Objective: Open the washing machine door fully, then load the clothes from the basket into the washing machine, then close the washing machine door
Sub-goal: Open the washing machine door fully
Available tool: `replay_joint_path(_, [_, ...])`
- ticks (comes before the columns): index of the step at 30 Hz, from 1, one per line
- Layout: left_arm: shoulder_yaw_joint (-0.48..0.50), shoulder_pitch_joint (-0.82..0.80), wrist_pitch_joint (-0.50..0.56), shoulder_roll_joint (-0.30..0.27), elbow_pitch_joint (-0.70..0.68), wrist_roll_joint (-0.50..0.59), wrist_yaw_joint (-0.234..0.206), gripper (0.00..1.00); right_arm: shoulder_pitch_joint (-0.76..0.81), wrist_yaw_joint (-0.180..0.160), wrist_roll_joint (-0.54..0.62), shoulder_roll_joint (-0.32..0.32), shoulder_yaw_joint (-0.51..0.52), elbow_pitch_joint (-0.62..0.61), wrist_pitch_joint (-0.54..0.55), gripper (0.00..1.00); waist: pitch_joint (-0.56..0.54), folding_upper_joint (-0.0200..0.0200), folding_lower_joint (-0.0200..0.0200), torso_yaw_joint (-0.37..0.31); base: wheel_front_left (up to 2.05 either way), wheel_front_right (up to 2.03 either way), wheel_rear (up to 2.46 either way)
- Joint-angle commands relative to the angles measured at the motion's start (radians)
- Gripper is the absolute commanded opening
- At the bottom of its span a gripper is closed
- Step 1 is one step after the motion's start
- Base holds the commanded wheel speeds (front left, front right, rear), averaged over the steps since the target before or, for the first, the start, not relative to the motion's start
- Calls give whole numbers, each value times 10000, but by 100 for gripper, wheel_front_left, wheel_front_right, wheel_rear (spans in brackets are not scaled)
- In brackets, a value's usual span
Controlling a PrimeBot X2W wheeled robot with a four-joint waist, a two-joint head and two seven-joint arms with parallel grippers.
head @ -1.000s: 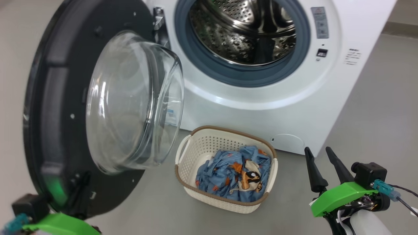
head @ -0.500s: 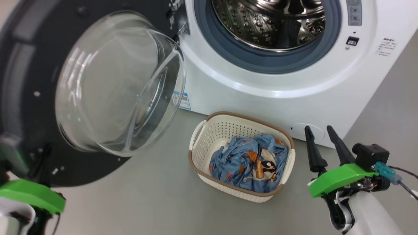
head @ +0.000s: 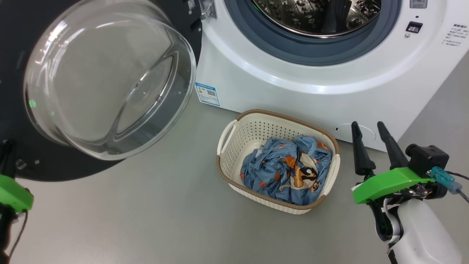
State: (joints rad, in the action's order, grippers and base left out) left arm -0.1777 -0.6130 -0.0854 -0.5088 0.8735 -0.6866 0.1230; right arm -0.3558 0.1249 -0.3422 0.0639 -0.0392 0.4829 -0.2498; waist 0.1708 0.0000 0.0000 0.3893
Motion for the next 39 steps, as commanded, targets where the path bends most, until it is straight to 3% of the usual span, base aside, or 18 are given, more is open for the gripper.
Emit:
replay_joint_path(1, [286,-595,-137,-761,137,70,-17,0,-273,58,125,-83,-170,-247,-120,100,14,0,0,1,0,0,0])
replay_joint_path(9, [-554,-1370,-372,-731,1319,263,69,0,-210,58,35,-120,-191,-191,-120,100,-111,0,0,-37,0,0,0])
replay_joint_path(21, [-1569,-1445,-760,-783,1625,-382,75,0,-44,58,-100,-133,-177,-178,-120,100,-331,0,0,-170,0,0,0])
replay_joint_path(39, [-2108,415,-1701,-871,-58,-1557,76,0,431,58,-252,-35,-325,-243,-120,100,-923,0,0,-488,0,0,0])
